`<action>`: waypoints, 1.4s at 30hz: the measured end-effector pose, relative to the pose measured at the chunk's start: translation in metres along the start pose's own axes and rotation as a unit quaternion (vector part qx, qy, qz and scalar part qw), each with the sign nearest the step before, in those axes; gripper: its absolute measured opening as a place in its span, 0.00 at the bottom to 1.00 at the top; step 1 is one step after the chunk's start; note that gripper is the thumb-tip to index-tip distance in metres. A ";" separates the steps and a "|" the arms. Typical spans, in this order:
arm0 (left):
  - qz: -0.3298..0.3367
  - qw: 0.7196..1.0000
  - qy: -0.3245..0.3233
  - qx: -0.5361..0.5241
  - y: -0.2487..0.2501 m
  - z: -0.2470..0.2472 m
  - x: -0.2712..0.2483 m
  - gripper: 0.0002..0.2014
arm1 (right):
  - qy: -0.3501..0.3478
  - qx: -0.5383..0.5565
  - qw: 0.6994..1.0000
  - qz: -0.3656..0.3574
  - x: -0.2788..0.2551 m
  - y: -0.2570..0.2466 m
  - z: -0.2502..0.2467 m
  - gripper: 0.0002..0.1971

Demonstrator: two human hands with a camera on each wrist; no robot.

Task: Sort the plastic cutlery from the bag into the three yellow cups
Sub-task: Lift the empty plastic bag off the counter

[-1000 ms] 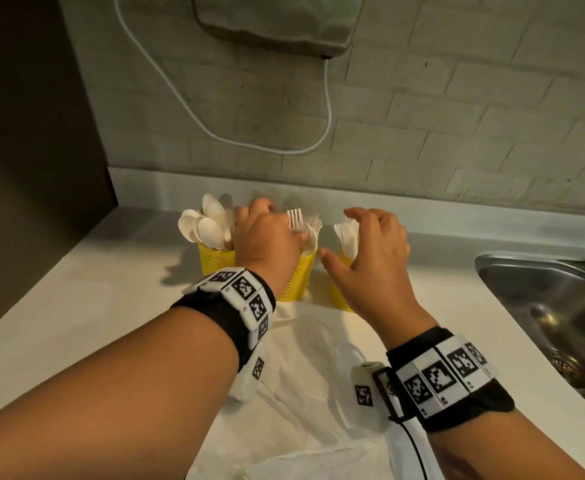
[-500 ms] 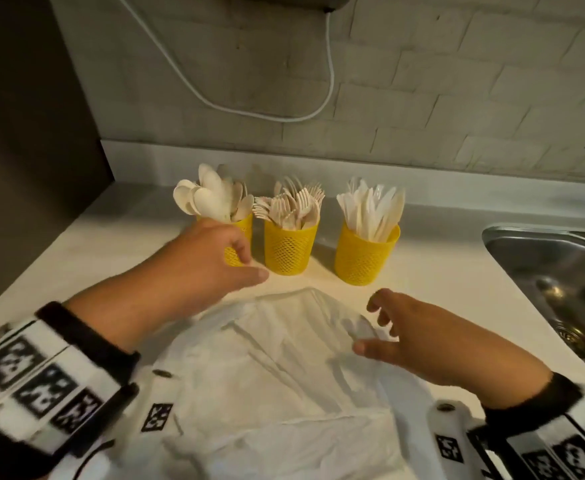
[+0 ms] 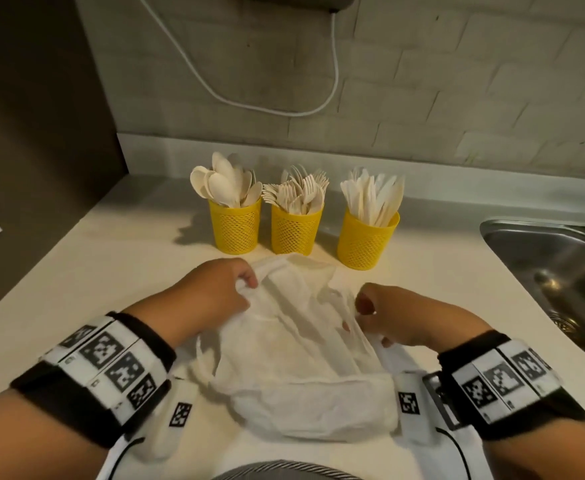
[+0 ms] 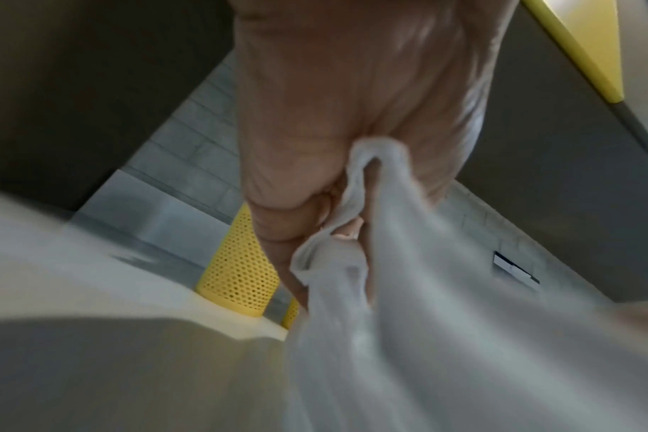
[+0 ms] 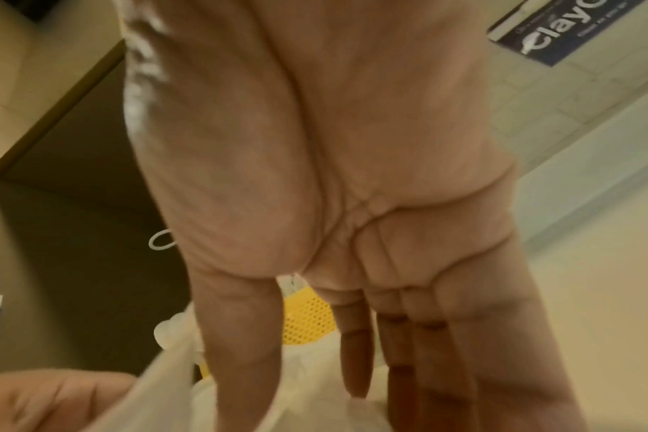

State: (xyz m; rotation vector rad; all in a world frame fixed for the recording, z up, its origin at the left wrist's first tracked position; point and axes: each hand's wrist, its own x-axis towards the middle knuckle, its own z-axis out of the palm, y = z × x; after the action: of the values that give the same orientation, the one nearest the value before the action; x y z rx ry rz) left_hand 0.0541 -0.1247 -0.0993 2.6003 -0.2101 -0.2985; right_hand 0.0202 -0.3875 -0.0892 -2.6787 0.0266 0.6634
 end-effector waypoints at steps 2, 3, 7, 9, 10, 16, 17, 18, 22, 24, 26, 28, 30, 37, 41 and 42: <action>0.017 1.000 0.020 -0.011 0.010 0.001 0.003 0.14 | 0.004 0.043 0.999 -0.020 0.004 -0.006 -0.002 0.08; 0.026 0.999 0.024 -0.014 0.016 0.002 0.004 0.13 | 0.015 0.062 0.997 -0.035 0.005 -0.009 -0.003 0.05; 0.058 0.996 -0.030 -0.055 0.043 0.007 -0.001 0.30 | 0.084 0.201 0.972 -0.091 0.009 -0.025 -0.006 0.05; 0.100 0.984 -0.095 -0.114 0.058 0.010 -0.007 0.43 | 0.110 0.274 0.947 -0.127 0.008 -0.035 -0.006 0.07; 0.133 0.969 -0.128 -0.164 0.061 0.013 -0.007 0.42 | 0.118 0.303 0.934 -0.149 0.006 -0.039 -0.005 0.06; 0.067 0.915 -0.009 -0.398 0.058 0.000 -0.005 0.10 | 0.189 0.515 0.810 -0.207 0.000 -0.041 -0.009 0.09; 0.058 0.886 0.003 -0.460 0.057 -0.005 -0.005 0.11 | 0.188 0.501 0.821 -0.200 -0.001 -0.036 -0.009 0.17; 0.058 0.857 0.002 -0.512 0.055 -0.009 -0.005 0.10 | 0.163 0.480 0.840 -0.194 -0.002 -0.034 -0.007 0.28; 0.086 0.810 0.002 -0.580 0.061 -0.015 -0.013 0.07 | 0.064 0.362 0.899 -0.240 -0.009 -0.048 0.011 0.51; 0.088 0.803 0.017 -0.590 0.066 -0.012 -0.014 0.07 | 0.112 0.336 0.899 -0.256 -0.010 -0.059 0.014 0.42; 0.084 0.793 0.051 -0.601 0.065 -0.012 -0.015 0.07 | 0.170 0.380 0.874 -0.251 -0.010 -0.062 0.009 0.19; 0.068 0.782 0.086 -0.613 0.057 -0.016 -0.015 0.07 | 0.213 0.400 0.860 -0.236 -0.011 -0.055 0.001 0.07; 0.051 0.781 0.115 -0.612 0.042 -0.023 -0.013 0.07 | 0.258 0.398 0.856 -0.205 -0.009 -0.041 -0.006 0.10; -0.024 0.703 0.288 -0.650 -0.010 -0.062 -0.008 0.07 | 0.389 0.350 0.843 -0.120 0.001 0.017 -0.026 0.14; 0.037 0.717 0.284 -0.635 0.001 -0.060 -0.011 0.08 | 0.347 0.164 0.901 -0.203 -0.010 0.010 -0.020 0.47; 0.052 0.728 0.269 -0.628 0.007 -0.057 -0.013 0.08 | 0.311 0.147 0.907 -0.243 -0.016 0.000 -0.018 0.58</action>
State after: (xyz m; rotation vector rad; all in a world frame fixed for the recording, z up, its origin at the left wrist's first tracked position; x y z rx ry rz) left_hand 0.0552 -0.1010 -0.0454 1.2013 0.0664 0.3032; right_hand 0.0139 -0.3954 -0.0671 -2.3447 -0.3316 -0.3335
